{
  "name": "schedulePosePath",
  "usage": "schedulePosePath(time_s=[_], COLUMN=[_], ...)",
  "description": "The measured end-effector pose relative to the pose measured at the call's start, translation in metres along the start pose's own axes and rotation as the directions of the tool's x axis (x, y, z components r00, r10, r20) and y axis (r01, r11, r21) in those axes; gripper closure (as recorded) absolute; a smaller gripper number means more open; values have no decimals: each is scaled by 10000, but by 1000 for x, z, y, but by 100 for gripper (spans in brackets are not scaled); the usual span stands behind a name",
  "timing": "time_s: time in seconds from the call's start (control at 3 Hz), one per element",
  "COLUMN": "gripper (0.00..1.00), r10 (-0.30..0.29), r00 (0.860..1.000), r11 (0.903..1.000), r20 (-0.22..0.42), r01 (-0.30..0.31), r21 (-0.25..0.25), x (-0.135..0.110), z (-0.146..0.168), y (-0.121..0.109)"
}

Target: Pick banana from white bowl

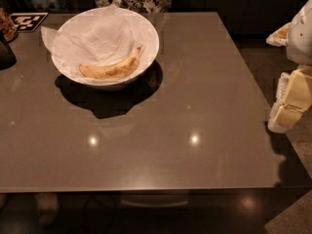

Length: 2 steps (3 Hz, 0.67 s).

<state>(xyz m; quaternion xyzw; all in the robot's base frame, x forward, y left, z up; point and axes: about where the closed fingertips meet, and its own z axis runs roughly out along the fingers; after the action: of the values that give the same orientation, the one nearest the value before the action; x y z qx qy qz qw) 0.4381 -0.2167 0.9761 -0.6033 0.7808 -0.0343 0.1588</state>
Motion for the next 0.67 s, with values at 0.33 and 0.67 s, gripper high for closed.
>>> schedulePosePath(time_s=[0.33,0.67], gripper=[0,0], r10=[0,-512], r00=[10000,9985], r11=[10000,9986], r20=[0,-198], r01=[0,510], r21=[0,-115], x=[0,-13], z=[0,3], y=[0,-4])
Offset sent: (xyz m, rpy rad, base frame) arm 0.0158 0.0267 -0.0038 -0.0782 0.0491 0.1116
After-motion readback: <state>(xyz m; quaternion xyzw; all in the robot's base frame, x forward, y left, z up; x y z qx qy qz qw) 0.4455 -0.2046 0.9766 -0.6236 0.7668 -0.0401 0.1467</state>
